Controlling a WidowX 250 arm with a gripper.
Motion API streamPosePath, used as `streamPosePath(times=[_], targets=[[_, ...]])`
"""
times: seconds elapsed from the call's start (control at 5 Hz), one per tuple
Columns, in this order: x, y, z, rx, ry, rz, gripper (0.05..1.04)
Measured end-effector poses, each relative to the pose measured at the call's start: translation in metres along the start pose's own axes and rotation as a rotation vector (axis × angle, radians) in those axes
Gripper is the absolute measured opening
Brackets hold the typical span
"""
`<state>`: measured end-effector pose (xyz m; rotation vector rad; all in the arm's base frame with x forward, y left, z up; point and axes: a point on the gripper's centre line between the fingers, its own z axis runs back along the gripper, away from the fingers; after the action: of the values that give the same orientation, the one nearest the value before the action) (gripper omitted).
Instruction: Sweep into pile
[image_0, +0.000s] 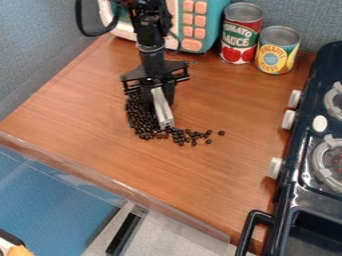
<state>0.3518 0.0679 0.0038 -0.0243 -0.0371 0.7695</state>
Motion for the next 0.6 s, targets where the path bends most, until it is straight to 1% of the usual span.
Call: streamPosePath(times=[0.2, 0.4, 0.6], targets=[[0.0028, 0.0071, 0.0001, -0.003, 0.009, 0.015, 0.390], [0.0014, 0.0047, 0.0010, -0.015, 0.021, 0.019, 0.390], [0.0028, -0.0015, 0.0052, -0.029, 0.047, 0.038, 0.389]])
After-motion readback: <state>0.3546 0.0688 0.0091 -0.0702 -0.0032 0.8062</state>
